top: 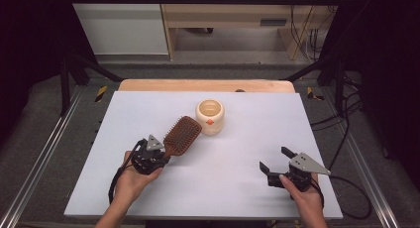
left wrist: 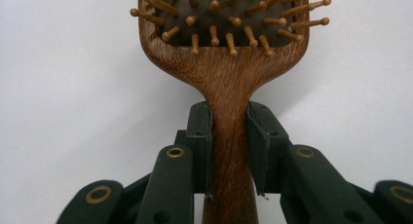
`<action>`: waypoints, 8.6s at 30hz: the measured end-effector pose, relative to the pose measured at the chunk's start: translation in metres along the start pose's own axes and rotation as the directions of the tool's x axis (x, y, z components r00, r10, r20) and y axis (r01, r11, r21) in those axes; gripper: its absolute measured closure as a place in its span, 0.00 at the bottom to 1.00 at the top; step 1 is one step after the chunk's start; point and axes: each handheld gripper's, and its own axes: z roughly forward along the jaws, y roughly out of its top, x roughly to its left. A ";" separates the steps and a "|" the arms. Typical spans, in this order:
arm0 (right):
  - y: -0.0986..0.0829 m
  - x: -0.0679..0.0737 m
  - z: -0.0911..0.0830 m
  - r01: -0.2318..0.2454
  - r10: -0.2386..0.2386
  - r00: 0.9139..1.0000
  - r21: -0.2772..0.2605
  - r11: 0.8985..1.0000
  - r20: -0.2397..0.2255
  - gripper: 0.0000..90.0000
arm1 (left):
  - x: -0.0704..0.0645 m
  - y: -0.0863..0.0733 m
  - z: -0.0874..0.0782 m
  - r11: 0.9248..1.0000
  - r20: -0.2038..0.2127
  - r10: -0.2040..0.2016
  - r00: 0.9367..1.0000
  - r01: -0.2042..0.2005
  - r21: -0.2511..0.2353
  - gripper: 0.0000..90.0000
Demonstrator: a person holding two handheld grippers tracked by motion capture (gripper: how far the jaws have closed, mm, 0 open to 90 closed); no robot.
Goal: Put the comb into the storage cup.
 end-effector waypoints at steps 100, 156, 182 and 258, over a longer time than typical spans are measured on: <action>0.133 0.120 0.117 -0.327 0.313 0.866 0.032 0.944 -0.389 0.23 | -0.051 -0.006 -0.031 0.898 0.023 0.008 1.000 0.003 -0.441 0.81; 0.147 0.127 0.124 -0.388 0.356 0.844 0.001 0.922 -0.402 0.58 | -0.044 -0.011 -0.021 0.875 0.073 -0.060 0.996 0.087 -0.476 0.66; 0.196 0.088 0.146 -0.432 0.394 0.877 -0.091 0.897 -0.277 0.58 | 0.007 -0.050 -0.040 0.821 -0.019 -0.234 0.972 0.187 -0.539 0.07; 0.255 0.038 0.163 -0.411 0.391 0.911 -0.267 0.872 -0.128 0.57 | 0.024 -0.060 -0.032 0.801 -0.071 -0.267 0.961 0.180 -0.571 0.03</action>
